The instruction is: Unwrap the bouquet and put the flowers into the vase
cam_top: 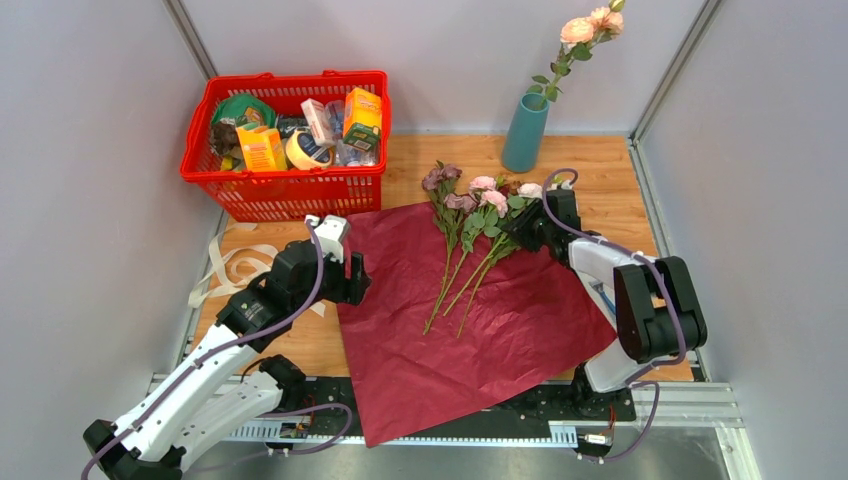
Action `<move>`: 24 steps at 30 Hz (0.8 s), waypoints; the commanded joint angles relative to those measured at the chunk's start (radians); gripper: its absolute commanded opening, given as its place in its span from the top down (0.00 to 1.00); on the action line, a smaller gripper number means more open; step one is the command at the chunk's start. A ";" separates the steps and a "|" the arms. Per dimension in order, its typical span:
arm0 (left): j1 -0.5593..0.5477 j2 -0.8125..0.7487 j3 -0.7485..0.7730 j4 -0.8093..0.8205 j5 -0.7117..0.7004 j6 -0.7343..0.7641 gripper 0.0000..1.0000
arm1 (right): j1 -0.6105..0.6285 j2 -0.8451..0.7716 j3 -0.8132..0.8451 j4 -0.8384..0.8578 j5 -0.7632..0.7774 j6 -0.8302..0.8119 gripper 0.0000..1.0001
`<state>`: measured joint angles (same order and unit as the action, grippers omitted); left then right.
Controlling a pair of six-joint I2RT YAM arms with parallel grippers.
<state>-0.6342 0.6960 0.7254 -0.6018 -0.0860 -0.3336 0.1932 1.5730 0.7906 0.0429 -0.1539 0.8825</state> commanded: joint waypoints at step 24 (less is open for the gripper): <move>-0.001 -0.021 0.003 0.025 0.011 0.018 0.23 | 0.035 0.073 0.052 0.029 0.134 0.096 0.72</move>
<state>-0.6342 0.6888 0.7254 -0.6018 -0.0830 -0.3336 0.2245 1.6405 0.8089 0.0486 -0.0689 0.9440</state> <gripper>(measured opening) 0.771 0.286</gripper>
